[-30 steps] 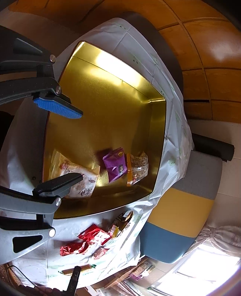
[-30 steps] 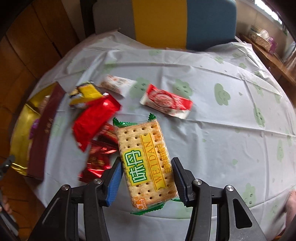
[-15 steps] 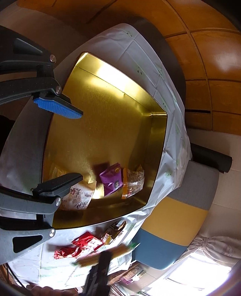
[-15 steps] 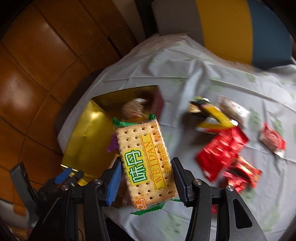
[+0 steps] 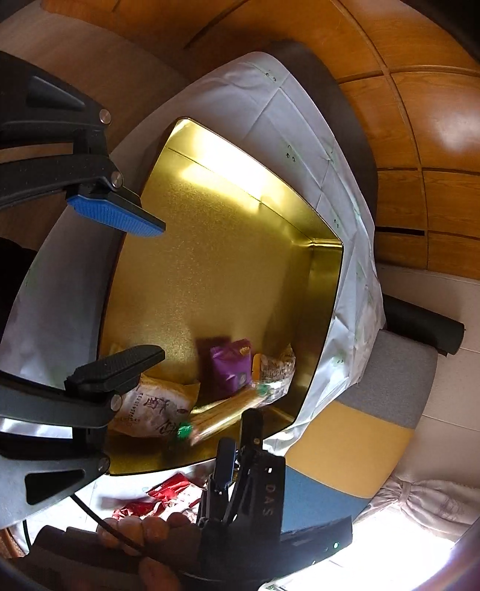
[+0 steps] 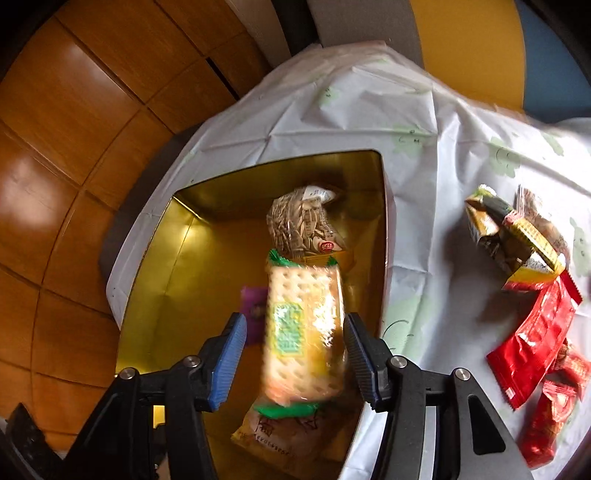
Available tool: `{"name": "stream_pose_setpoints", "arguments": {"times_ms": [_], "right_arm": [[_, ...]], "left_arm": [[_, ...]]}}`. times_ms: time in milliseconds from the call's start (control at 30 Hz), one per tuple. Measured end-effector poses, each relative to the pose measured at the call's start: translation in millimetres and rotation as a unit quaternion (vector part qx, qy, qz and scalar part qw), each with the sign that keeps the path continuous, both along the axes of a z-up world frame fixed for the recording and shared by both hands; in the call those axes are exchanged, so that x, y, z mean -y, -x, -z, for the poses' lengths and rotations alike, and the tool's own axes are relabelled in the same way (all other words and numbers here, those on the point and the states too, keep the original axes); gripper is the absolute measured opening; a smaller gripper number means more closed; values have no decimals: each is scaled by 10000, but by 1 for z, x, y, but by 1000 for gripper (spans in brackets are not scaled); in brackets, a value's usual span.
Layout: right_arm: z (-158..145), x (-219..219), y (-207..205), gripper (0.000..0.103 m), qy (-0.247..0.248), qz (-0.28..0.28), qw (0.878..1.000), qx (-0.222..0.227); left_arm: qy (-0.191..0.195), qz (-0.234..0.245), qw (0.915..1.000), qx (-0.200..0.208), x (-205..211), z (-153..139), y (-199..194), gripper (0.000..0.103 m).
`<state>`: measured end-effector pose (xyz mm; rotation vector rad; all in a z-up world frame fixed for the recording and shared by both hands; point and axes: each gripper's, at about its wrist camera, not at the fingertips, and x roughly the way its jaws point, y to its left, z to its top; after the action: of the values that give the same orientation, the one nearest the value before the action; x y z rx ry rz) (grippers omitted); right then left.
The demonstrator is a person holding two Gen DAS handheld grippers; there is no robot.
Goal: Organize snacks
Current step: 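Carry the WEIDAN cracker pack into the gold tray and open the right tool, then move both tools back toward the remaining snack packets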
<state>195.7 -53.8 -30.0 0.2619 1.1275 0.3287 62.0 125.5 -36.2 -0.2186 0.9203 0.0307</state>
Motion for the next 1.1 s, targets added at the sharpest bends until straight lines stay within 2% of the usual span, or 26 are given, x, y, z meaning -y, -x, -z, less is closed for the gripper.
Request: {"name": "stream_pose_setpoints", "arguments": {"times_ms": [300,533,767,1100], "right_arm": [[-11,10,14,58,-45,-159,9994,290],[-25,23,36,66,139,-197,9975,671],[-35,58,59,68,513,-176,9940,952],[-32,118,79,68,822,162,9924,904]], "left_arm": [[-55,81,10000,-6,9,-1,0,62],[-181,169,9997,61,19,-9,4,62],[-273,291,9991,109,29,-14,7,62],[-404,552,9976,102,50,-18,10,62]]}}
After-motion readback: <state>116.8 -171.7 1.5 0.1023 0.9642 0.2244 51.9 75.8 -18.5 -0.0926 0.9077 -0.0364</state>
